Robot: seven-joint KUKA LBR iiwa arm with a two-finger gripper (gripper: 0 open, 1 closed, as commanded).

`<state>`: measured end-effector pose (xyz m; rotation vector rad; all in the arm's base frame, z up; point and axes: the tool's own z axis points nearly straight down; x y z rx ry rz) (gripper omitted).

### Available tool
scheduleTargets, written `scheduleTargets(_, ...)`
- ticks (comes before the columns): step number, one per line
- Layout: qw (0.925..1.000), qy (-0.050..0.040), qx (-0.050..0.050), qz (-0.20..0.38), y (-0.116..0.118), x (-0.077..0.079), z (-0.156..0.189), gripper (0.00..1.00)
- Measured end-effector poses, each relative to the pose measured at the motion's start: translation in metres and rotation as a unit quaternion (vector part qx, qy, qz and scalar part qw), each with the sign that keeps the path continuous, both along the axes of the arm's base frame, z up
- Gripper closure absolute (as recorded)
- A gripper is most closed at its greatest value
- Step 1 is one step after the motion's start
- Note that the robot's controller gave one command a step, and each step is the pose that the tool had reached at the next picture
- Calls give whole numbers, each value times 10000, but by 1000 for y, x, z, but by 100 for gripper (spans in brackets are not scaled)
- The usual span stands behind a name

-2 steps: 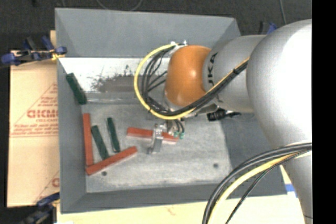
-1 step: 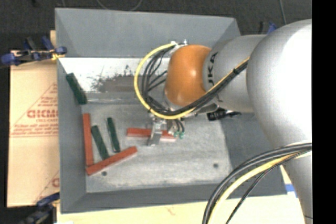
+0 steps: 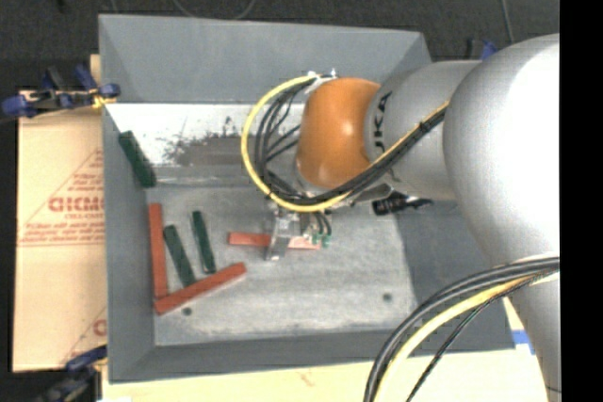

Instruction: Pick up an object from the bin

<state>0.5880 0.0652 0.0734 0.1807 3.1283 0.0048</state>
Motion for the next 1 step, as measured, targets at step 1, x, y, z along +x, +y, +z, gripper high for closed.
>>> scheduleTargets(1, 10000, -19, -2, -6, 0, 3, 85, 100)
